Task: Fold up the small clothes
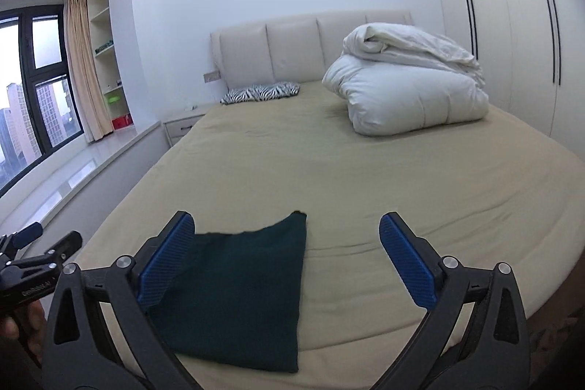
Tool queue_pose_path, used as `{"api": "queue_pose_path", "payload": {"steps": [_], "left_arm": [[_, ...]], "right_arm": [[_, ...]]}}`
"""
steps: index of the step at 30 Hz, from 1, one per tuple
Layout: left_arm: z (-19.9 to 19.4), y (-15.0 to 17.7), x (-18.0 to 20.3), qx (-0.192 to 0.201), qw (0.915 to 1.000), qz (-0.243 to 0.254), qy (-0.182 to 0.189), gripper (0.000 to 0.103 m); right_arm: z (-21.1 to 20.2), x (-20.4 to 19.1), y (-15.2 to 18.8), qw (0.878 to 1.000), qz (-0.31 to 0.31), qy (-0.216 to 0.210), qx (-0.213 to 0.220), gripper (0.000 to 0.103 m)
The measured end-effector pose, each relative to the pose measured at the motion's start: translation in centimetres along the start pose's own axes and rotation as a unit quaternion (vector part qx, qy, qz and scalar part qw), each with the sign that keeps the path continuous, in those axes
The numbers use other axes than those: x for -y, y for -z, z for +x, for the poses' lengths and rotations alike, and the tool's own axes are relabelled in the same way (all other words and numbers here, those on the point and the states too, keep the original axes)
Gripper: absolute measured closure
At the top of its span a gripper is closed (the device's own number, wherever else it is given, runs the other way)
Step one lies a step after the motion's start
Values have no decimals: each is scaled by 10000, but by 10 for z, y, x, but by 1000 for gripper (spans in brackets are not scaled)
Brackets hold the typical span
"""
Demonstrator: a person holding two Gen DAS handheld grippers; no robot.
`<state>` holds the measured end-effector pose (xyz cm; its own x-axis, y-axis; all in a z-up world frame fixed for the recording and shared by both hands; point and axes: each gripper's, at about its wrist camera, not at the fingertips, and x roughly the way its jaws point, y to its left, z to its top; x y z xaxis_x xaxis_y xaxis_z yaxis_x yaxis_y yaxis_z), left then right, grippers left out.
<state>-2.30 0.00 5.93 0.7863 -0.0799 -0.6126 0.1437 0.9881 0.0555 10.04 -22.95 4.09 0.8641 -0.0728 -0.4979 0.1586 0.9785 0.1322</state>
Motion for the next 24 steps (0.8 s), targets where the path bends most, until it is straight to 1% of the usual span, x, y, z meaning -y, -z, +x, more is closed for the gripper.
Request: {"api": "queue_pose_path", "payload": {"steps": [1, 3, 4, 8, 10, 18, 24], "left_arm": [[6, 6, 3, -181, 9998, -52, 95, 0], [20, 17, 6, -570, 9981, -136, 187, 0], [23, 23, 6, -687, 9974, -129, 181, 0], [28, 43, 4, -1094, 9934, -246, 226, 0], [29, 44, 2, -1128, 9929, -299, 217, 0], [29, 46, 0, -1198, 9923, -260, 154, 0], [31, 47, -3, -1202, 9922, -296, 153, 0]], "right_arm": [[4, -2, 2, 9995, 30, 3, -309, 0], [17, -2, 12, 9977, 96, -51, -667, 0], [21, -3, 18, 9965, 108, -21, -829, 0], [37, -6, 38, 9936, 27, 111, -1126, 0], [43, -9, 45, 9919, 22, 164, -1262, 0], [73, -13, 59, 9879, -186, 267, -1514, 0], [80, -15, 67, 9858, -219, 236, -1647, 0]]}}
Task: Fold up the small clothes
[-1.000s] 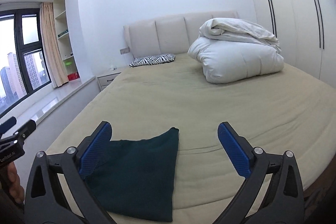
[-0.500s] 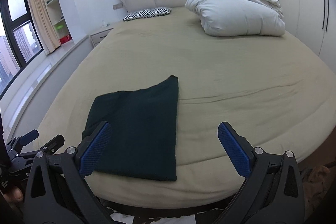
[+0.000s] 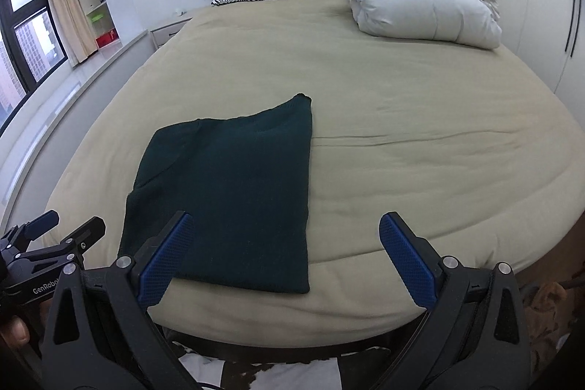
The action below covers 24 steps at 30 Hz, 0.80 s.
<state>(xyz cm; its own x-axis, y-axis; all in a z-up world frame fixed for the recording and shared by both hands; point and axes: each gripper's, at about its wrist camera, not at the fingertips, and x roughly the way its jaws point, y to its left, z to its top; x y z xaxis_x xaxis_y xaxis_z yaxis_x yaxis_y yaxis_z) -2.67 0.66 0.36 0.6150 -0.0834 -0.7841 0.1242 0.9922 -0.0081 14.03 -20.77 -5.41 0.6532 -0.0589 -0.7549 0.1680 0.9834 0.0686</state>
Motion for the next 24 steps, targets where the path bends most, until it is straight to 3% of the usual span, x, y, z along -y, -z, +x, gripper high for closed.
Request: {"api": "queue_pose_path", "payload": {"steps": [24], "left_arm": [[1, -1, -2, -4, 10000, -5, -24, 0]], "right_arm": [[8, -5, 3, 9999, -38, -81, -126, 0]]}}
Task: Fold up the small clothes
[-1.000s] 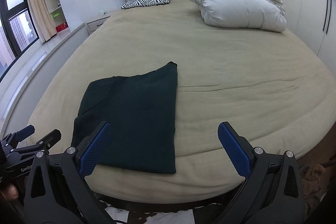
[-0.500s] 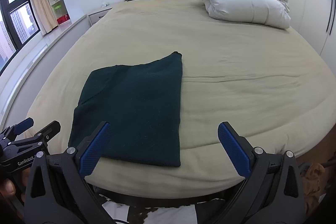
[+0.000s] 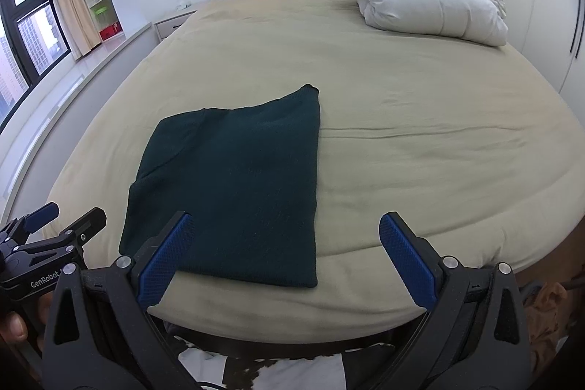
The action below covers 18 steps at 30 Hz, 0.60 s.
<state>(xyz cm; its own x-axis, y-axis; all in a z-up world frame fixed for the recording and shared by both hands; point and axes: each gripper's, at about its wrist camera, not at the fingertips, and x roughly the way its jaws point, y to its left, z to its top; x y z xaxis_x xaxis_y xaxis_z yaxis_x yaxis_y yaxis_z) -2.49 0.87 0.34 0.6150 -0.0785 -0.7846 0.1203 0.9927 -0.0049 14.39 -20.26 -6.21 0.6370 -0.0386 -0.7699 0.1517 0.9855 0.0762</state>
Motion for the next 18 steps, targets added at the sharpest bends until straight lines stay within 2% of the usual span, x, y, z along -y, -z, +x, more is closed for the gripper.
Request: {"api": "queue_pose_path", "payload": {"steps": [18], "left_arm": [[0, 0, 1, -6, 10000, 5, 2, 0]], "right_arm": [[6, 3, 0, 10000, 36, -40, -74, 0]]}}
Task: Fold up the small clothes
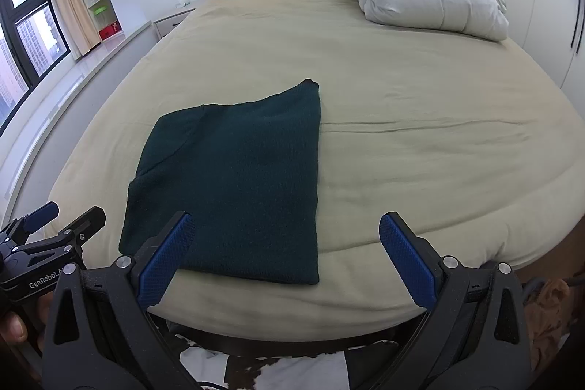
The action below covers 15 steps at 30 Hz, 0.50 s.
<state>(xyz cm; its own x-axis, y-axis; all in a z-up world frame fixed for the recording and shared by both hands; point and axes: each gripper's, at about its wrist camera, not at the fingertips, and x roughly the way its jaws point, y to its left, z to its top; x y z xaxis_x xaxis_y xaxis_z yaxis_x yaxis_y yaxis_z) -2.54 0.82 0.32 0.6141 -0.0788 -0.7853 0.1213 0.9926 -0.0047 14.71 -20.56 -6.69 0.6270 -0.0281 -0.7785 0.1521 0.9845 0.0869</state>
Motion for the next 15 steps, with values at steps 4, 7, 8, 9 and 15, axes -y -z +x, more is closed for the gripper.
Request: {"api": "queue_pose_path", "payload": {"steps": [4, 7, 8, 9, 15], "left_arm": [[0, 1, 0, 4, 10000, 17, 4, 0], [0, 2, 0, 1, 10000, 17, 1, 0], [0, 1, 0, 1, 10000, 14, 5, 0], [0, 1, 0, 2, 10000, 15, 4, 0], [0, 2, 0, -2, 10000, 19, 5, 0]], "right_arm": [[0, 0, 0, 10000, 2, 1, 1, 0], [0, 0, -1, 10000, 7, -8, -4, 0], [0, 0, -1, 10000, 9, -10, -5, 0], [0, 0, -1, 10000, 10, -9, -3, 0], [1, 0, -1, 10000, 11, -13, -12, 0]]}}
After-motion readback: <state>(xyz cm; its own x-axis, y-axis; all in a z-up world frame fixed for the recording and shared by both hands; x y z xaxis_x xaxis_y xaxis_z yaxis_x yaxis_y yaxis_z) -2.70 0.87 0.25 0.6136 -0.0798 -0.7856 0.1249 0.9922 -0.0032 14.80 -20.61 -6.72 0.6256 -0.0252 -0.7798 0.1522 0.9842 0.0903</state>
